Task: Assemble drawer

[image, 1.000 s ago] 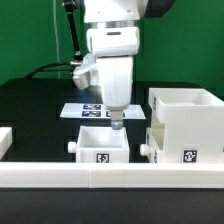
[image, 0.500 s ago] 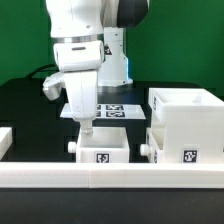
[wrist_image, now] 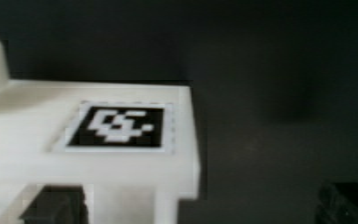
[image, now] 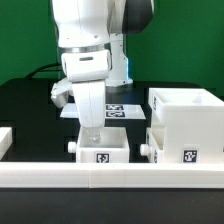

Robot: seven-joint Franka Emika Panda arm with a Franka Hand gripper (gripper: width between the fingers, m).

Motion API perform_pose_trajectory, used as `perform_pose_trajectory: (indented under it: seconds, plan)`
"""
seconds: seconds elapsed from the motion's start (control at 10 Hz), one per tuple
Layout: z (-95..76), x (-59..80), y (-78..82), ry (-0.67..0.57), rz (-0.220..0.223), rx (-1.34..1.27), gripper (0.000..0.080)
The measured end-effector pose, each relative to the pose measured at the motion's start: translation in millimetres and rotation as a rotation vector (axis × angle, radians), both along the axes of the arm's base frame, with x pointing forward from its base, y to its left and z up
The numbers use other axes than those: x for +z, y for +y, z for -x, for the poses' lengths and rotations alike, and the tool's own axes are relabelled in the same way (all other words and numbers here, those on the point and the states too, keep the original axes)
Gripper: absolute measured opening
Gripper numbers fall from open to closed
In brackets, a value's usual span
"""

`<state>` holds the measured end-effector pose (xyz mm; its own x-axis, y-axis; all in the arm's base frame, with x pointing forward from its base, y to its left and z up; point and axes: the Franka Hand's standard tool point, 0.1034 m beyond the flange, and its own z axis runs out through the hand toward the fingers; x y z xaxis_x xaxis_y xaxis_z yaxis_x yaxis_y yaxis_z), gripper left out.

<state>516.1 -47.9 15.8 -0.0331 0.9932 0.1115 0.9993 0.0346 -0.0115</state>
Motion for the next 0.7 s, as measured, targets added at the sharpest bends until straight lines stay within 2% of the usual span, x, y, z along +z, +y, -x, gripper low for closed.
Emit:
perform_pose_trajectory:
  seconds: [0.2, 0.4, 0.6, 0.7]
  plan:
    - [2.5, -8.5, 1.0, 0.01, -0.007, 0.001, 0.0648]
    - [3.7, -10.3, 0.4, 0.013, -0.008, -0.001, 0.0639]
    - [4.7, -11.3, -1.6, 0.016, -0.009, -0.005, 0.0313]
    - [4.8, -11.4, -1.6, 0.016, -0.009, -0.005, 0.0313]
